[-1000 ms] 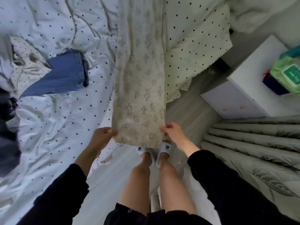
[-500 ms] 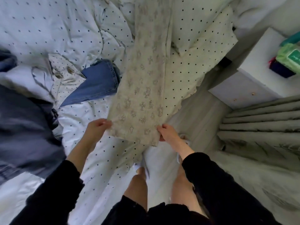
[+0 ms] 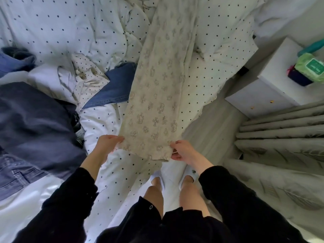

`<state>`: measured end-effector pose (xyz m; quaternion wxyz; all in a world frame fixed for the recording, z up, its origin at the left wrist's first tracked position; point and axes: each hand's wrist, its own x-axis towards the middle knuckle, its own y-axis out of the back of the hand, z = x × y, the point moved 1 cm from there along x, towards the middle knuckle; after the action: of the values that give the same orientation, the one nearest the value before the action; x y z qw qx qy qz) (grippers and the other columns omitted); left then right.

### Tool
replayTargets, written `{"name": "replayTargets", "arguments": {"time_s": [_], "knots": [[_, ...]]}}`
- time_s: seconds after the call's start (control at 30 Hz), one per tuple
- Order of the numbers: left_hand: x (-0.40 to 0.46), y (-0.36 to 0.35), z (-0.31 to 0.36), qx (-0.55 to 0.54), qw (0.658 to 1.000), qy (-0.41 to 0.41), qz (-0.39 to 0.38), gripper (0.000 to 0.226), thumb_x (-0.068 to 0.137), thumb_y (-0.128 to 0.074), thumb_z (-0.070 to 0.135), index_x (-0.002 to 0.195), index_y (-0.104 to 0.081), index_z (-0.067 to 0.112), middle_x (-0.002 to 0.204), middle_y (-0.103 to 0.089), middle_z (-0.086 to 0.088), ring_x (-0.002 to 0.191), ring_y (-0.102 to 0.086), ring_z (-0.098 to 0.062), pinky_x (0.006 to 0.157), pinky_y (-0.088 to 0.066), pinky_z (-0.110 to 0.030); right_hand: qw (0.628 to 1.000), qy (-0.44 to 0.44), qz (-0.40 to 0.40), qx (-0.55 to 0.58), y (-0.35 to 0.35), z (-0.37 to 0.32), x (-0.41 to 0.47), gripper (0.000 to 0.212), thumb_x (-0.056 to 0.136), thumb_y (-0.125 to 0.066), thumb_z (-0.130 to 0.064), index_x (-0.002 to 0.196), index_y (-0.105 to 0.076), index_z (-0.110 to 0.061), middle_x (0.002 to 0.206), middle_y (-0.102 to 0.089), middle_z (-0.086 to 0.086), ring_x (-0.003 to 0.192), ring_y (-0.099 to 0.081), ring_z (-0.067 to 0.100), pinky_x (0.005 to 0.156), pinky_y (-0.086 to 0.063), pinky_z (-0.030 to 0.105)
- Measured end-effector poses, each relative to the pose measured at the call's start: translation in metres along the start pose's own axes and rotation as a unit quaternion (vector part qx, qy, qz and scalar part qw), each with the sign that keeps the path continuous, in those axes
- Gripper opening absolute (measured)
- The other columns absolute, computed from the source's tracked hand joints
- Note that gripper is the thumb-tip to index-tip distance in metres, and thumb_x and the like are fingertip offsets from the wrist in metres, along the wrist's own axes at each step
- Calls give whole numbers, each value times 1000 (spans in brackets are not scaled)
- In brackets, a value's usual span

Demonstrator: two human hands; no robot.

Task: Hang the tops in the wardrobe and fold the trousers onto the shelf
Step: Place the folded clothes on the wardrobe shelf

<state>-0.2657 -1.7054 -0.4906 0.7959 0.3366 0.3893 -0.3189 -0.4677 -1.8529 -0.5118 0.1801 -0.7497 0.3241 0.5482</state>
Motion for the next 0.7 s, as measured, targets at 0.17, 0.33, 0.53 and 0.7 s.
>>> {"name": "replayTargets", "arguments": {"time_s": [0.17,0.33,0.53,0.7], "knots": [[21,3,21,-34,997,75,4,13,83,-69,8,89,-64,-3,62,-47,-7,48,-30,-14,46,-30,-23,994,-37,38,95,3,-13,18,10,91,-57,-6,81,-57,-5,72,-59,8,59,-56,17,50,-45,24],[43,-10,84,-113,989,88,-23,8,91,-57,9,84,-60,11,54,-65,3,43,-61,-5,35,-30,-13,978,-38,31,205,25,-53,29,10,91,-57,-4,81,-57,-4,72,-59,8,61,-57,18,57,-48,27],[107,-49,169,-136,989,-5,53,15,97,-49,12,101,-58,2,72,-66,-7,64,-62,-14,46,-32,-20,957,54,3,284,53,-131,72,20,94,-55,-9,112,-53,-3,104,-63,14,86,-63,22,70,-54,32],[118,-69,141,227,945,-176,157,13,92,-49,8,102,-58,6,101,-59,-17,94,-54,-33,77,-40,-38,979,188,18,-76,46,-132,100,48,97,-48,-21,142,-33,-14,138,-47,5,121,-48,20,101,-39,32]]}}
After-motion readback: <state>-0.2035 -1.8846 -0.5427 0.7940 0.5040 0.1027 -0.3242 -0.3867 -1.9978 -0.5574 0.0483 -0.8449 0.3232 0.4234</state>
